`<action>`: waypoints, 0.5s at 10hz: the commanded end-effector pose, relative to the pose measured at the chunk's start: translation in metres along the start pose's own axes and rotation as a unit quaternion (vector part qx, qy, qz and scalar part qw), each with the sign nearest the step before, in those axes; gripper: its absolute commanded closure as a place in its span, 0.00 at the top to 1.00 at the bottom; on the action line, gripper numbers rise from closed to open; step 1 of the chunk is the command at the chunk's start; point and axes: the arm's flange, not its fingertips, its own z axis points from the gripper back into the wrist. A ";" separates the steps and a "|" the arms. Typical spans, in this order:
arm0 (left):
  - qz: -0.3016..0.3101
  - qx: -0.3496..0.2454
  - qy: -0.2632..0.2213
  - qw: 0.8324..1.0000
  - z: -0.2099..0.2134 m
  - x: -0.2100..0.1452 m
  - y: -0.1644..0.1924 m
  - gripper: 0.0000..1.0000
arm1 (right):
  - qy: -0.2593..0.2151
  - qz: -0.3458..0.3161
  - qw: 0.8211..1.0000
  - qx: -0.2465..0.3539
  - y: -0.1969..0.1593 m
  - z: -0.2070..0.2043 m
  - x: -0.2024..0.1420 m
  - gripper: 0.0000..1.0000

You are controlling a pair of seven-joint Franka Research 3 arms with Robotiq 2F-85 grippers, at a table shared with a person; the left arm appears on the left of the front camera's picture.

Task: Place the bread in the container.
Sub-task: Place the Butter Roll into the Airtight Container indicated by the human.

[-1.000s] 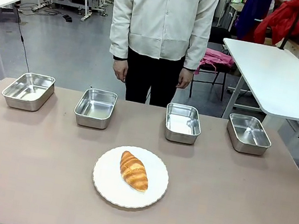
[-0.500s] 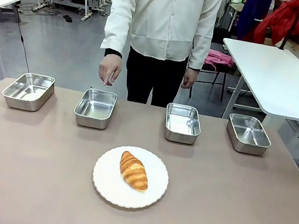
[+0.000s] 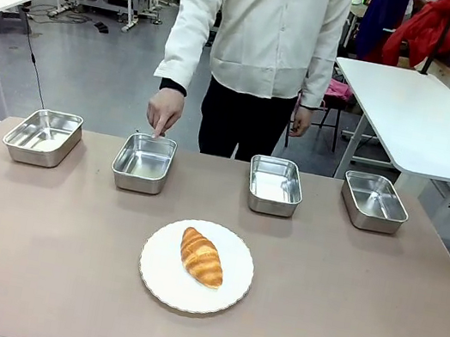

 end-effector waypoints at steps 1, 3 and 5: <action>-0.006 -0.002 -0.005 1.000 0.002 0.001 -0.002 1.00 | -0.009 0.001 1.000 0.002 -0.001 -0.001 0.001 1.00; -0.006 -0.002 -0.005 1.000 0.002 0.001 -0.002 1.00 | -0.009 0.001 1.000 0.002 -0.001 -0.001 0.001 1.00; -0.006 -0.002 -0.005 1.000 0.002 0.001 -0.002 1.00 | -0.009 0.001 1.000 0.002 -0.001 -0.001 0.001 1.00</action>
